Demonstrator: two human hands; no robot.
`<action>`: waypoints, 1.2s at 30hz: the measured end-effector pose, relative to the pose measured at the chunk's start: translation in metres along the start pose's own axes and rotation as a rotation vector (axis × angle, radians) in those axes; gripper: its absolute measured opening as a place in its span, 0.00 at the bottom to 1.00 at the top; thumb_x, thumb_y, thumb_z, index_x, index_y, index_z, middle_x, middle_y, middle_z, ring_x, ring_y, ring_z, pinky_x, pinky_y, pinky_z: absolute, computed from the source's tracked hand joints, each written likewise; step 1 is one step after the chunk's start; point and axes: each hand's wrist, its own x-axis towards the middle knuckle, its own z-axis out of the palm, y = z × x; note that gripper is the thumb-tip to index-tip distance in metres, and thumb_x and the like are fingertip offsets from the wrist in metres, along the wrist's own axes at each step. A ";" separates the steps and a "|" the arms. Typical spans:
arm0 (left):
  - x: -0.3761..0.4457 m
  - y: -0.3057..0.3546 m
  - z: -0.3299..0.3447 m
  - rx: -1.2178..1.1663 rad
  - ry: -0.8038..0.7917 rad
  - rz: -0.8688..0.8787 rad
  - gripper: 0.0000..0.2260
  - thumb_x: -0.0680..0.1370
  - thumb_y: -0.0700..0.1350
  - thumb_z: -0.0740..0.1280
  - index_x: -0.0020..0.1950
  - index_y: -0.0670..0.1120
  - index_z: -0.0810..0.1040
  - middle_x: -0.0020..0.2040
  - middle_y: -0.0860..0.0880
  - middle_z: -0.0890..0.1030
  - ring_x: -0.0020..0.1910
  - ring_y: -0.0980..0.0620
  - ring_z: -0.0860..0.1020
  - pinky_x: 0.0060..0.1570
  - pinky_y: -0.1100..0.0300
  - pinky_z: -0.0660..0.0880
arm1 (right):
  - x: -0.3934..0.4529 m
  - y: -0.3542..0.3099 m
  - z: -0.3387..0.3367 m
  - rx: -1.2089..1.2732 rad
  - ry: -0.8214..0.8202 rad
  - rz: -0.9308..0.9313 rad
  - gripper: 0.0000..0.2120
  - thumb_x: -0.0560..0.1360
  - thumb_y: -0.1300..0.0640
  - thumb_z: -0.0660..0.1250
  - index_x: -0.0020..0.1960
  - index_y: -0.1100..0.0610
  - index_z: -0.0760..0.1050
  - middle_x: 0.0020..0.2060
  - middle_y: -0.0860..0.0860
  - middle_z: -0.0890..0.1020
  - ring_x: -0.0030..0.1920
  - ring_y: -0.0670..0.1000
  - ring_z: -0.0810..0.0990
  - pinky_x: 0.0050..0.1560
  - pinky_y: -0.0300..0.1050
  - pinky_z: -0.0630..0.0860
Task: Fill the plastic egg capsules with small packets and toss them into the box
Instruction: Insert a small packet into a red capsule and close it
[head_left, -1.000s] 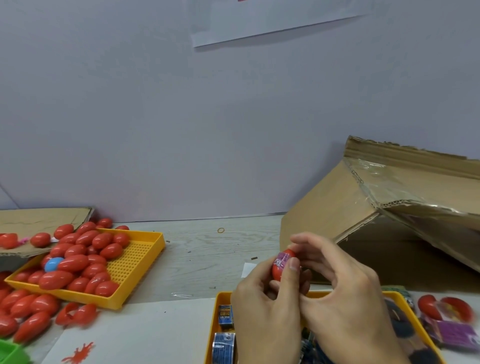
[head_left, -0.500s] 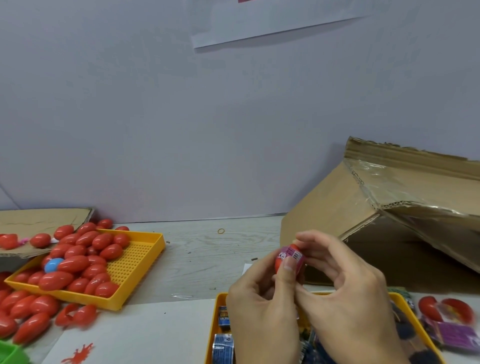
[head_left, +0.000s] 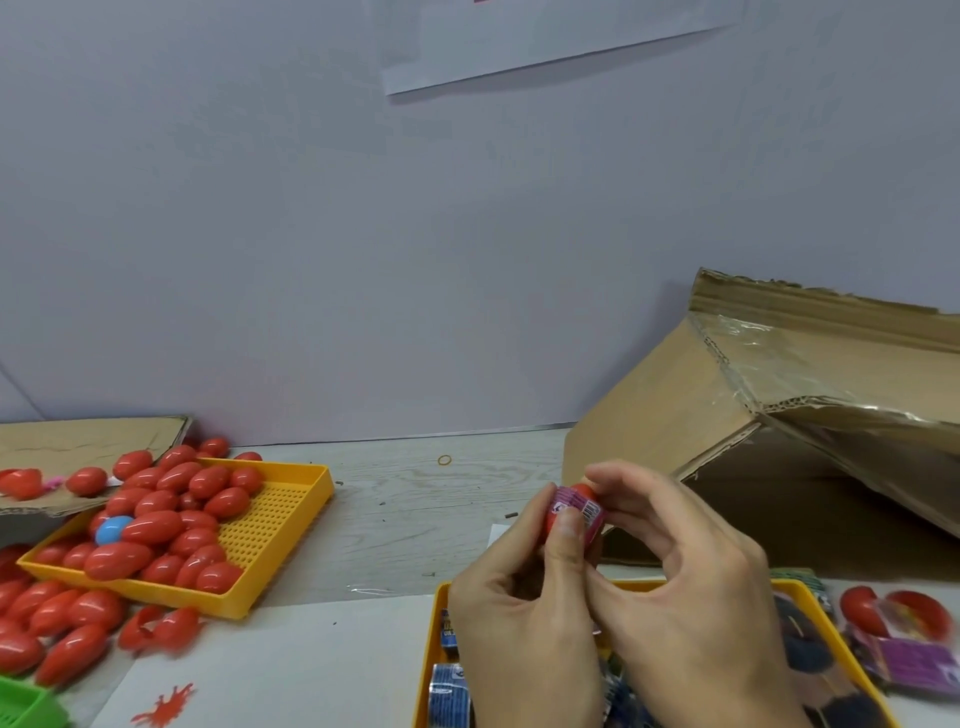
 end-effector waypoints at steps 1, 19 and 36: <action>0.000 -0.001 0.000 0.002 -0.005 -0.011 0.14 0.61 0.49 0.74 0.46 0.50 0.87 0.41 0.49 0.87 0.43 0.51 0.86 0.44 0.55 0.83 | 0.000 0.001 -0.001 0.008 0.007 0.008 0.32 0.58 0.61 0.84 0.51 0.35 0.74 0.47 0.37 0.82 0.50 0.37 0.82 0.46 0.30 0.79; 0.012 0.010 -0.010 0.014 -0.274 -0.123 0.11 0.67 0.48 0.73 0.44 0.43 0.87 0.38 0.40 0.85 0.38 0.42 0.86 0.35 0.60 0.81 | 0.001 -0.005 -0.006 -0.112 -0.031 -0.063 0.33 0.61 0.66 0.81 0.57 0.40 0.75 0.49 0.37 0.81 0.52 0.36 0.79 0.46 0.23 0.74; 0.015 0.004 -0.018 0.012 -0.273 -0.182 0.17 0.66 0.58 0.76 0.44 0.45 0.85 0.42 0.40 0.85 0.42 0.41 0.84 0.37 0.53 0.80 | 0.005 -0.010 -0.009 -0.057 -0.233 0.153 0.23 0.66 0.55 0.79 0.55 0.37 0.77 0.47 0.28 0.79 0.51 0.31 0.78 0.46 0.23 0.73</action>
